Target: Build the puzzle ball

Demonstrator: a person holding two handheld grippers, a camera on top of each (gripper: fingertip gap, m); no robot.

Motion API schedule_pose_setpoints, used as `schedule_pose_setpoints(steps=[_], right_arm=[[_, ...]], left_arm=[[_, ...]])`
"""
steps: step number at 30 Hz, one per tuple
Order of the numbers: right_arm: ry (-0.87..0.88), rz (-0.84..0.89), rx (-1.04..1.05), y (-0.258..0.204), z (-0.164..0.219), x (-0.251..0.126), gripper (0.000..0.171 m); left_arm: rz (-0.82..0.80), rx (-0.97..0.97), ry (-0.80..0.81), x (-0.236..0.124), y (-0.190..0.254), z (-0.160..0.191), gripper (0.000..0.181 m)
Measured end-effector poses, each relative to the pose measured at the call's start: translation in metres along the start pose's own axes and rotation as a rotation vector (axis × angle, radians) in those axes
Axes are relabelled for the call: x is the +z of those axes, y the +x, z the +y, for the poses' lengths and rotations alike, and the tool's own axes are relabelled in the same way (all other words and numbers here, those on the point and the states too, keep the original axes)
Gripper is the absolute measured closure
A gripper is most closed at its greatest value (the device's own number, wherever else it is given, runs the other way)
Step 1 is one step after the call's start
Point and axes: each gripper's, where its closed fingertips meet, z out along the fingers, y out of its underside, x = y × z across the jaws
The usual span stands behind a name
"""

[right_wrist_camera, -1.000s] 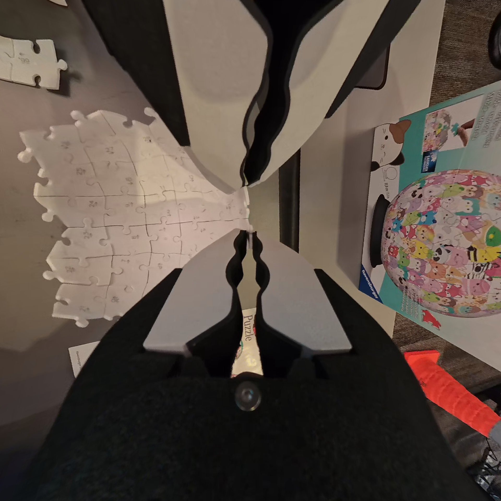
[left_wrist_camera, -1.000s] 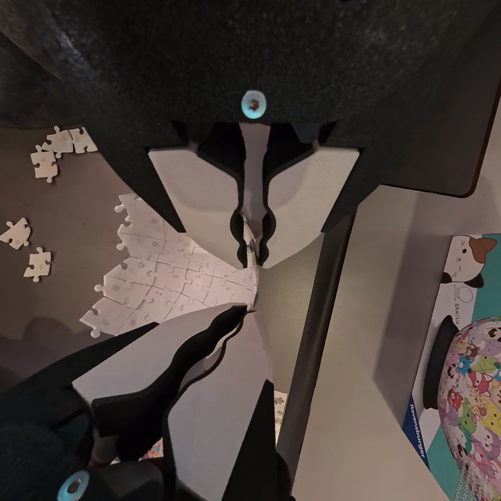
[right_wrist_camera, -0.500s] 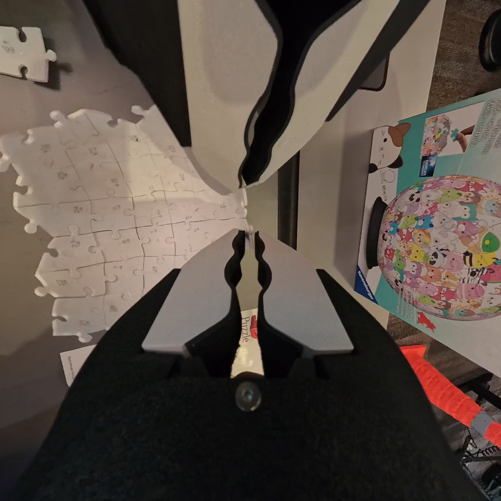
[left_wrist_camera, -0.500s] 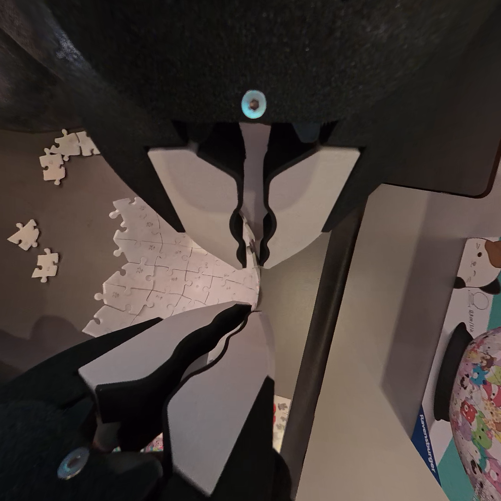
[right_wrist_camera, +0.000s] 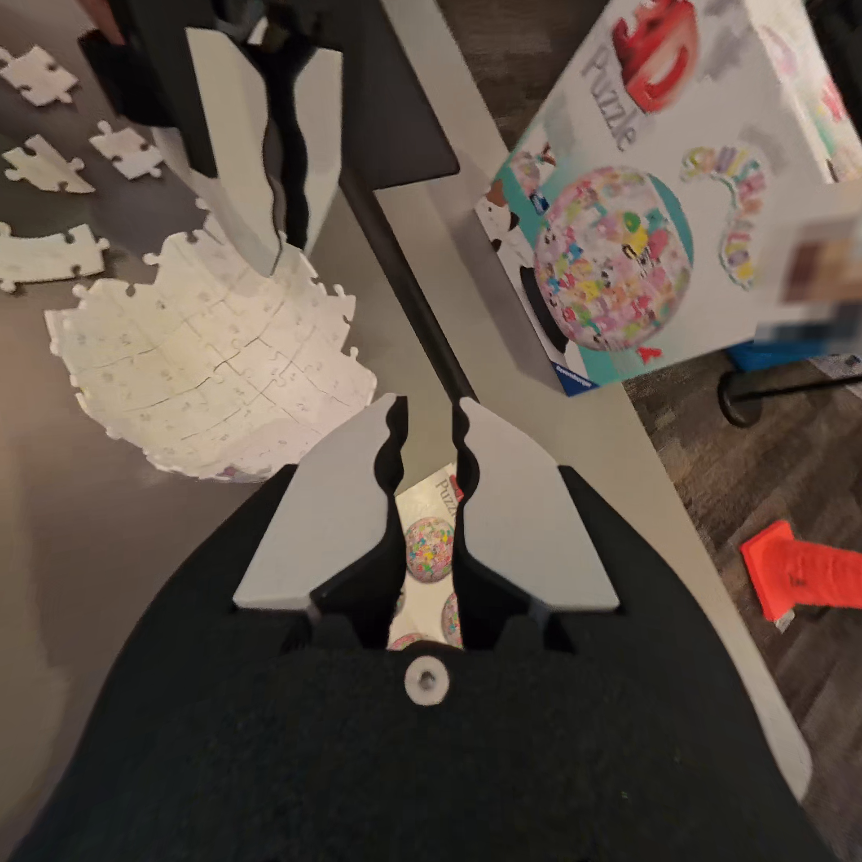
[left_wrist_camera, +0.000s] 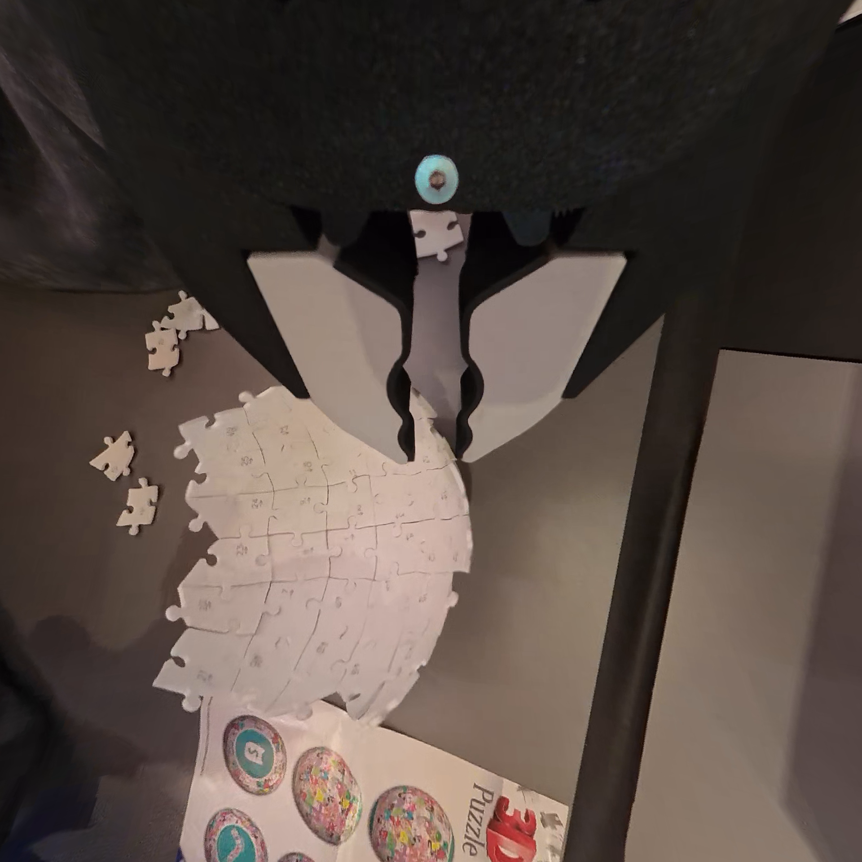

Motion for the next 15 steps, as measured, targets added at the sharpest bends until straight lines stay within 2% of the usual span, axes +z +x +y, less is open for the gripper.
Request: schedule_pose_setpoints(steps=[4,7,12,15], right_arm=[[0.084,0.002,0.046,-0.01,0.004,-0.005,0.154],[0.044,-0.068,-0.018,-0.011,0.0,0.005,0.153],[-0.037,-0.275,-0.073,-0.004,-0.014,0.032,0.15],[-0.037,-0.355,-0.013,0.002,-0.019,0.041,0.151]], left_arm=[[0.001,-0.001,-0.029,0.0,0.002,0.006,0.166],[-0.009,-0.004,-0.022,0.0,0.0,0.003,0.166],[-0.018,0.005,-0.033,0.001,0.0,0.003,0.169],[-0.008,-0.006,-0.027,0.0,0.0,0.003,0.171]])
